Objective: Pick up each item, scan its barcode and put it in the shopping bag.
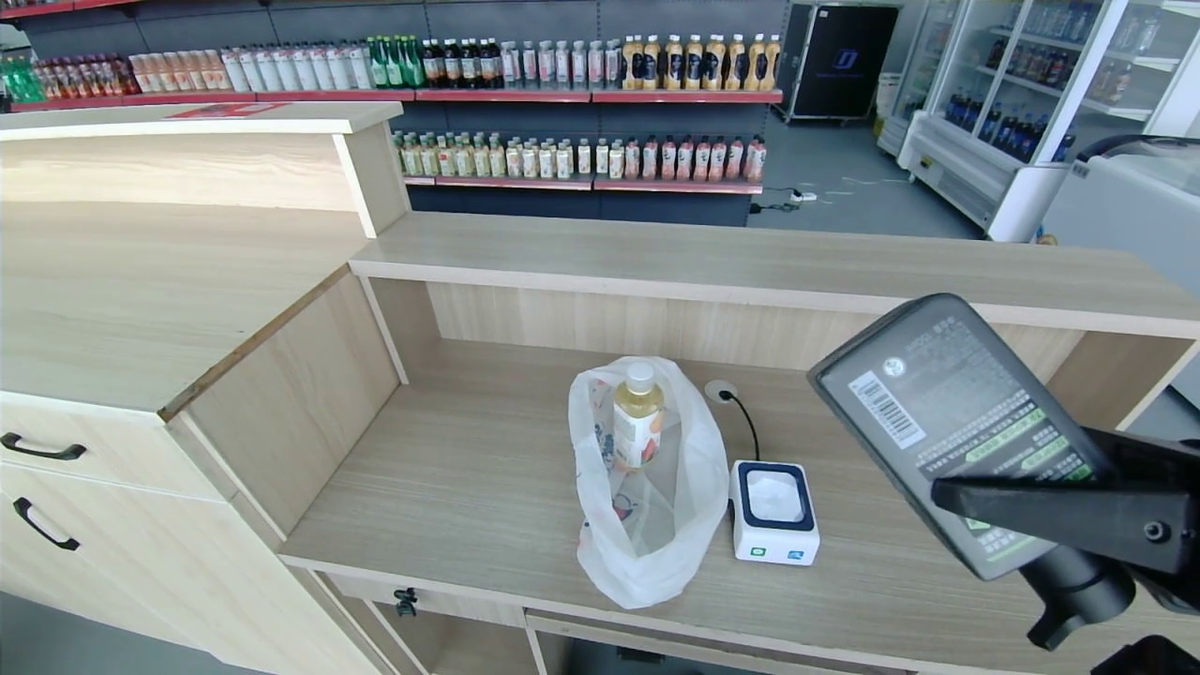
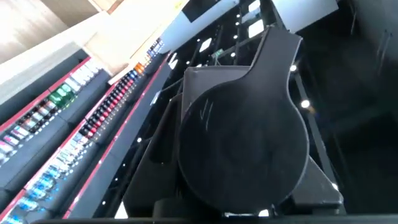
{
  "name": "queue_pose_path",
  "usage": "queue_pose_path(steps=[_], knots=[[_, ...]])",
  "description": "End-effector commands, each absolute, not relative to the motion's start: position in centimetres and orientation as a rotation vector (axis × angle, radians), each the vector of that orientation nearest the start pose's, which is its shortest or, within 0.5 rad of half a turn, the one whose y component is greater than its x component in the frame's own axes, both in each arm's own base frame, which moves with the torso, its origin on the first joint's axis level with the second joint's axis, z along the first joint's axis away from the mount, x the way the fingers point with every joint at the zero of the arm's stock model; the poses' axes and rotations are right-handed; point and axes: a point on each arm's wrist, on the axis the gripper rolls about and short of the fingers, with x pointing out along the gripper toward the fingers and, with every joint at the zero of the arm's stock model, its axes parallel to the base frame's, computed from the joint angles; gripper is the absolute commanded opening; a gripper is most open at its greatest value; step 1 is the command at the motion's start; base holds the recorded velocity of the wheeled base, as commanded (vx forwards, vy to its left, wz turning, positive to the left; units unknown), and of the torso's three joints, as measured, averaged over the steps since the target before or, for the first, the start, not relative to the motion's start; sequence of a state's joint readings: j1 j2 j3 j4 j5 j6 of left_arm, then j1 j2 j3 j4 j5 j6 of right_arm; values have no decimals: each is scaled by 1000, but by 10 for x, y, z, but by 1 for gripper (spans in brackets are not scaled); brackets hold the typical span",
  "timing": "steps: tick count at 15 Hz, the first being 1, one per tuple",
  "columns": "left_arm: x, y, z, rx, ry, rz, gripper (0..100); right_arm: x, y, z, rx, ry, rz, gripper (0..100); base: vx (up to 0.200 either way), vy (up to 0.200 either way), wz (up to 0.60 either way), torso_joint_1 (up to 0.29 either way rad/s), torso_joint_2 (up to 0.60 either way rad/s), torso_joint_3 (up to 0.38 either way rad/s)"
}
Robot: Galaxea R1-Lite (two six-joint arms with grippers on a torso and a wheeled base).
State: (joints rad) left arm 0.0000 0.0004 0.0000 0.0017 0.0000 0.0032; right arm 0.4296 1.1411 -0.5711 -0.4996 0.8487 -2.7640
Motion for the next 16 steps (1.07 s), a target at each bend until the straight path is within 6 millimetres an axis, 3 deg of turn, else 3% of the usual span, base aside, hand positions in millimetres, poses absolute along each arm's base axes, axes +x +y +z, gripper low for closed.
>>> queue_pose_path(steps=[1,9,16], knots=[[-23,0,75,3,2,0,100,131,85,232,-2216,-1698,440,0,0,0,0,0,0,0],[-23,0,75,3,2,0,100,115,88,231,-2144,-1770,454,0,0,0,0,0,0,0],[-23,0,75,3,2,0,100,123,97,228,-2128,-1789,465,0,0,0,0,0,0,0]])
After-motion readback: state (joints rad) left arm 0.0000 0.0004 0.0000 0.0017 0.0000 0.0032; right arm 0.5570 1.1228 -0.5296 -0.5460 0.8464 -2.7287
